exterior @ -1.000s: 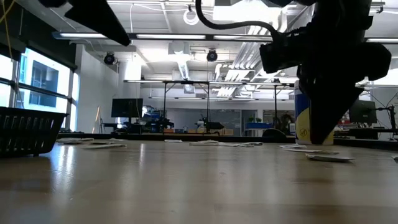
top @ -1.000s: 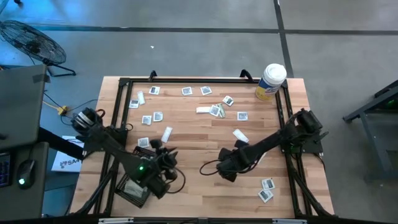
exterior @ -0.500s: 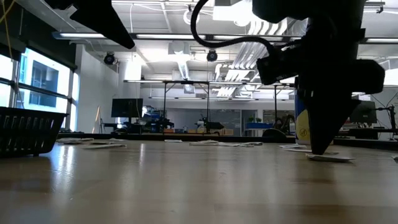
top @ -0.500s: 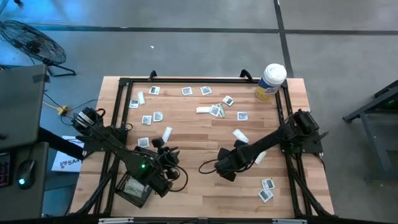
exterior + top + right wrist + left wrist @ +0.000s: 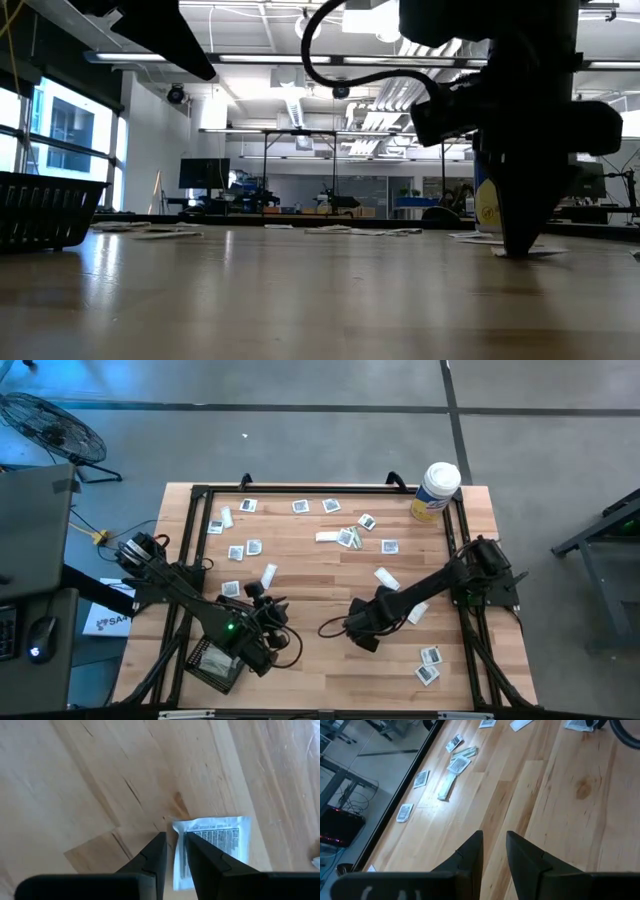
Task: Pick & Place First Aid Supplies
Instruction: Put the towelette pack into the top black bin
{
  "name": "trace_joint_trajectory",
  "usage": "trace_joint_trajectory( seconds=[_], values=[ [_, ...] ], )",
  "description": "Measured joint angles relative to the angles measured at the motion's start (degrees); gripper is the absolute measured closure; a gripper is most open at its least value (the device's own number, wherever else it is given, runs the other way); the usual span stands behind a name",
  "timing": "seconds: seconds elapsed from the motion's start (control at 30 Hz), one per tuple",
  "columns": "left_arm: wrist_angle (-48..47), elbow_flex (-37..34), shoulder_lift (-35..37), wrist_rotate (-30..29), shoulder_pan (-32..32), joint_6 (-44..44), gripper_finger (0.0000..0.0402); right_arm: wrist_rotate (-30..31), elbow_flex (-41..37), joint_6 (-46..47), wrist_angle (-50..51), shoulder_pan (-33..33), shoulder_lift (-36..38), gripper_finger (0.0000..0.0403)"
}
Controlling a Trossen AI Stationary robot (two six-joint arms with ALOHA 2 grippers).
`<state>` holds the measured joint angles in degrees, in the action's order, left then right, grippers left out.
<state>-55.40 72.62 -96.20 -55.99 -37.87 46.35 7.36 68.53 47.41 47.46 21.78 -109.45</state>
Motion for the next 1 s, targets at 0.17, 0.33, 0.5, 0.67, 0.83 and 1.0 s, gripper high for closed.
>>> trace_joint_trajectory(
  seconds=[0.17, 0.33, 0.5, 0.67, 0.83, 1.0],
  values=[
    [-0.02, 0.00, 0.00, 0.01, 0.00, 0.00, 0.0321, -0.33, 0.28, -1.37, -0.43, -0.30, -1.51, 0.0336],
    [-0.07, 0.00, 0.00, -0.28, 0.00, -0.02, 0.0321, -0.22, 0.21, -1.42, -0.33, -0.39, -1.66, 0.0341],
    [-0.05, -0.76, 0.00, -1.27, -1.00, -1.10, 0.0321, 0.45, 0.15, -1.44, -0.06, -0.39, -1.72, 0.0376],
    [2.10, -4.32, -0.02, -1.09, -3.74, 0.12, 0.0321, 0.94, 0.07, -3.15, -0.18, -0.39, -1.78, 0.0397],
    [8.74, -9.42, -0.02, 0.23, -5.04, -0.02, 0.0321, 1.05, -0.19, -4.29, -1.12, -0.14, -0.16, 0.0401],
    [17.76, -14.30, -0.04, -0.39, -2.89, -1.46, 0.0321, 1.25, -0.20, -6.51, -6.05, 1.15, 3.76, 0.0402]
  ],
)
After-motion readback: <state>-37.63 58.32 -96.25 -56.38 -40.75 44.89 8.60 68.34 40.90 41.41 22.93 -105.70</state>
